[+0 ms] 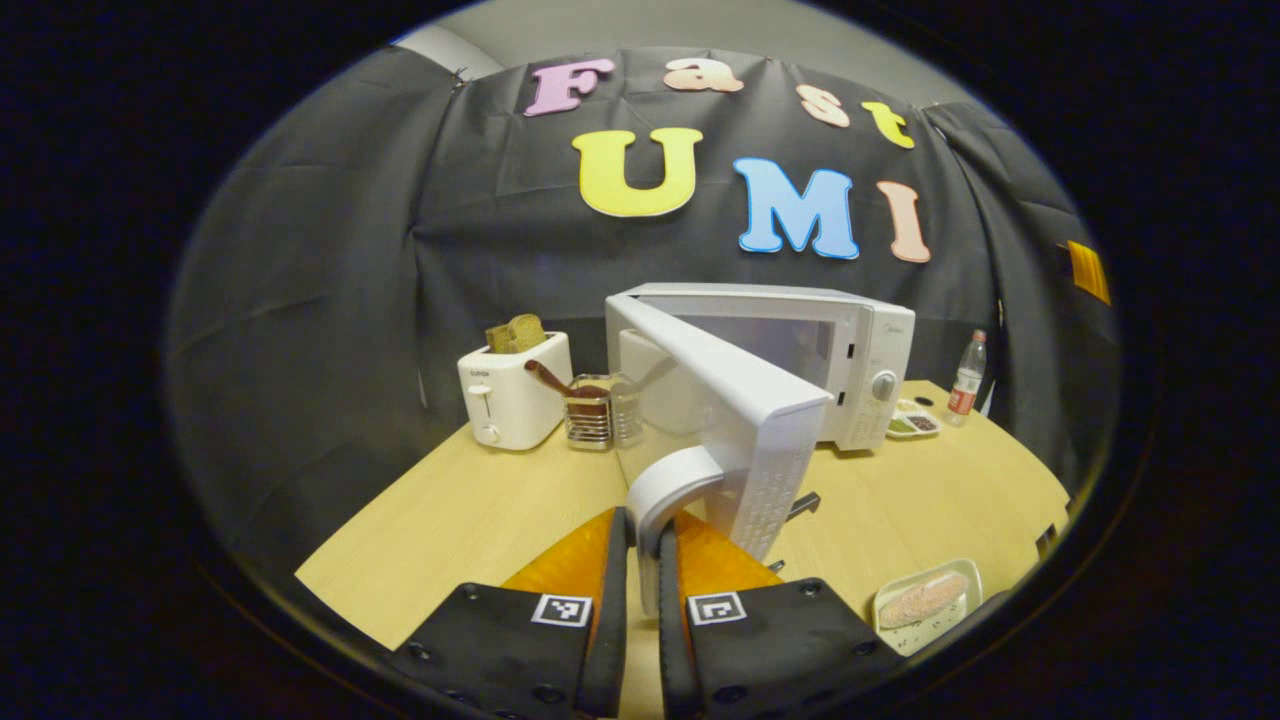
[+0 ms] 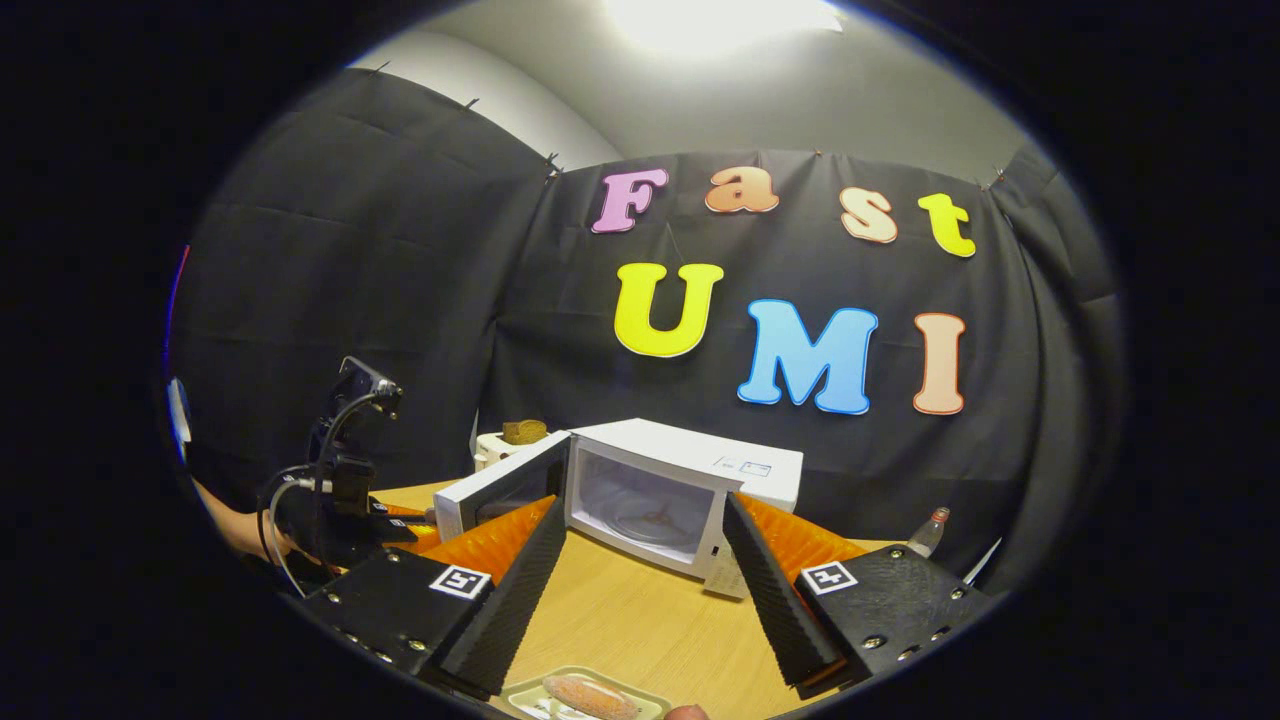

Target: Open the microwave oven with the left hand, put the food in, and close the microwave oven.

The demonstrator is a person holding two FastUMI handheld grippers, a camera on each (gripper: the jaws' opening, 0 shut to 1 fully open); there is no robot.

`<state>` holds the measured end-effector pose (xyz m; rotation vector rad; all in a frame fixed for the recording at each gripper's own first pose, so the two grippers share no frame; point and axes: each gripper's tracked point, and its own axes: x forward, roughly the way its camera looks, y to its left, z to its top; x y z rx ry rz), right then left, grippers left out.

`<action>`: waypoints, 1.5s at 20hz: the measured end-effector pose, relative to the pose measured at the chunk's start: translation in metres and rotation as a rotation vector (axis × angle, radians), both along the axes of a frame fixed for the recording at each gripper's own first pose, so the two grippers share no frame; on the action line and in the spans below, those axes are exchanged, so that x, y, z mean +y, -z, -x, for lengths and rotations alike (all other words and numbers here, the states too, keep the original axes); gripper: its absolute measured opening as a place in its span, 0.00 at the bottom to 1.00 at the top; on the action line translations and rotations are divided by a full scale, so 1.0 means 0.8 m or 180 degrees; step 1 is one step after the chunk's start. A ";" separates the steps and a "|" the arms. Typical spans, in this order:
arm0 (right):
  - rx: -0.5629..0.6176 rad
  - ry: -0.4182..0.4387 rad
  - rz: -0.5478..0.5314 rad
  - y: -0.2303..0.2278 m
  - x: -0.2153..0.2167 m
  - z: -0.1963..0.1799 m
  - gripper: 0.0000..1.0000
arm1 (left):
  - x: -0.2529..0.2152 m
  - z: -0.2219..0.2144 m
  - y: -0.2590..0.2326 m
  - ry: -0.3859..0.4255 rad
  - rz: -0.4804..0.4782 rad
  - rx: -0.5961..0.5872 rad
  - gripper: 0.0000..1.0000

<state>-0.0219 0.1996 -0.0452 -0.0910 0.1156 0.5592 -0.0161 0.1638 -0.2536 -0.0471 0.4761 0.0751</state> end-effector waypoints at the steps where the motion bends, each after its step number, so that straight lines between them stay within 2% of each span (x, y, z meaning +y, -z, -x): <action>1: 0.0014 0.0009 -0.0006 0.001 0.006 0.001 0.97 | 0.005 0.001 0.003 0.0017 0.0026 -0.0001 0.21; 8: 0.0104 0.0157 0.0143 0.020 0.039 0.005 0.97 | 0.048 0.008 0.005 0.0171 0.0079 -0.0080 0.22; 12: 0.0146 0.0124 0.0295 0.031 0.050 0.006 0.97 | 0.075 0.017 0.007 0.0117 0.0136 -0.0079 0.23; 14: 0.0146 0.0072 0.0353 0.034 0.048 0.004 0.97 | 0.088 0.029 0.003 0.0016 0.0023 -0.0118 0.32; 15: 0.0157 0.0025 0.0385 0.038 0.048 0.002 0.97 | 0.090 0.037 0.000 -0.0015 -0.0044 -0.0142 0.46; 17: 0.0203 -0.0102 0.0462 0.047 0.047 -0.001 0.97 | 0.092 0.051 -0.009 -0.0079 -0.0137 -0.0173 0.54; 18: 0.0246 -0.0176 0.0509 0.055 0.045 -0.004 0.97 | 0.092 0.057 -0.015 -0.0125 -0.0154 -0.0181 0.53; 19: 0.0290 -0.0243 0.0555 0.063 0.042 -0.006 0.97 | 0.091 0.061 -0.019 -0.0187 -0.0171 -0.0191 0.60; 22: 0.0454 -0.0477 0.0708 0.090 0.036 -0.008 0.97 | 0.091 0.082 -0.049 -0.0414 -0.0240 -0.0311 0.89; 24: 0.0549 -0.0664 0.0811 0.108 0.030 -0.005 0.98 | 0.090 0.098 -0.068 -0.0587 -0.0300 -0.0384 0.94; 30: 0.0930 -0.1251 0.1057 0.180 0.021 0.021 0.98 | 0.079 0.141 -0.138 -0.1003 -0.0481 -0.0609 0.95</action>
